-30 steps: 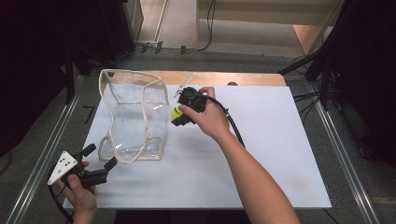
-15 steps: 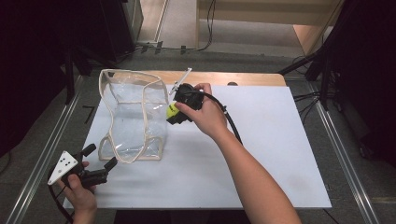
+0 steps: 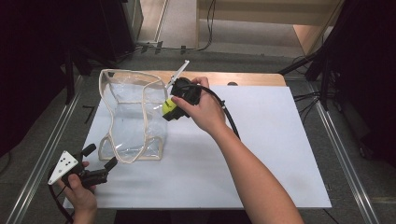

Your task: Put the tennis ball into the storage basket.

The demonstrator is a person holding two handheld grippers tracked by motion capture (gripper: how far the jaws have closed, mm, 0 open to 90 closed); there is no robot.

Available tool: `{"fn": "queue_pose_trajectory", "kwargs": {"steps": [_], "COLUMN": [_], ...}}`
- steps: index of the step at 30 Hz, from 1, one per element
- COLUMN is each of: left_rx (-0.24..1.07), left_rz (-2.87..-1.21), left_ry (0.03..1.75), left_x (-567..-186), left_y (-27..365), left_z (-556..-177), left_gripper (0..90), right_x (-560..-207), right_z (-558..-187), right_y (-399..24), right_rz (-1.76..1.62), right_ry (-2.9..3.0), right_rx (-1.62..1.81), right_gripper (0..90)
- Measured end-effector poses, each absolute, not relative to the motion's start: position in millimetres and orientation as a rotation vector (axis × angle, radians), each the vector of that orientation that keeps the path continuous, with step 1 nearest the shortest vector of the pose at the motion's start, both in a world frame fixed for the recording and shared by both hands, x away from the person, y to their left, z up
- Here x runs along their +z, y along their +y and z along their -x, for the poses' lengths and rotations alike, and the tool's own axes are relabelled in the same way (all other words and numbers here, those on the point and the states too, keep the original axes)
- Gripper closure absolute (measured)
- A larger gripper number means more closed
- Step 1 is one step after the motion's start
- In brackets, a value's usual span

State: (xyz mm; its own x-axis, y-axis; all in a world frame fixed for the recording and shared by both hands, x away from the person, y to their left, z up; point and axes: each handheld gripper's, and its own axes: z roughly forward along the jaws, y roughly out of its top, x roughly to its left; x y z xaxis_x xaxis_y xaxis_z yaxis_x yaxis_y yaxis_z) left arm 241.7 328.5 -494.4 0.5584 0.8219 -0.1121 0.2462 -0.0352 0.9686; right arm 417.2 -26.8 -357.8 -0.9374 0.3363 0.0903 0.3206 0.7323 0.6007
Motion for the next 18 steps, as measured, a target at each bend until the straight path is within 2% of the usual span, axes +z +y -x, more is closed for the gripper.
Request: {"fn": "queue_pose_trajectory", "kwargs": {"steps": [18], "left_rx": [0.594], "left_rz": [-1.583], "left_ry": [0.934], "left_x": [-494.4], "left_y": [328.1], "left_z": [-242.1], "left_gripper": [0.0], "right_x": [-340.8], "right_z": [-410.5], "right_y": [-18.4], "right_rz": [-0.507], "right_ry": [2.915], "right_rx": [1.045], "right_gripper": [23.7]}}
